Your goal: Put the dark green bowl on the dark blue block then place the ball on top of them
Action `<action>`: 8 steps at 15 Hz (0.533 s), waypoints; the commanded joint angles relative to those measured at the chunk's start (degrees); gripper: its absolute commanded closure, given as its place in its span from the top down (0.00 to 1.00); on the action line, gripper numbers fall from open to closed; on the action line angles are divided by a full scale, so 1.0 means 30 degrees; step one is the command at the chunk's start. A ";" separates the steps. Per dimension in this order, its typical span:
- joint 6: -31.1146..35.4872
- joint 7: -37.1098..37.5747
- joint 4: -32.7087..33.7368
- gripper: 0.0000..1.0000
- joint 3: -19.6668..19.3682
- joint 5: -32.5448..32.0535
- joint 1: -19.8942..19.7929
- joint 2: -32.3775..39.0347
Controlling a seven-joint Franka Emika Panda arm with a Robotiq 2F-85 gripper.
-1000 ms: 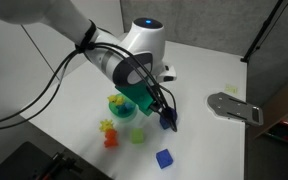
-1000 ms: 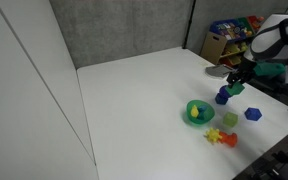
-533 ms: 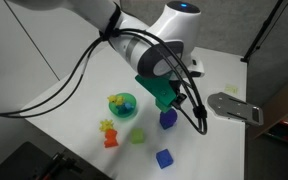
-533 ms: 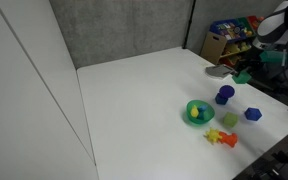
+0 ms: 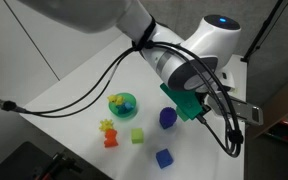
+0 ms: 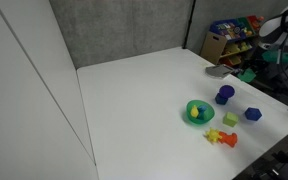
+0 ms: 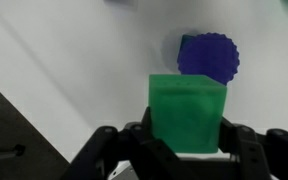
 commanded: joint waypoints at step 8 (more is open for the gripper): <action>-0.1906 0.0781 0.5486 0.28 0.0029 0.0263 -0.1205 0.4484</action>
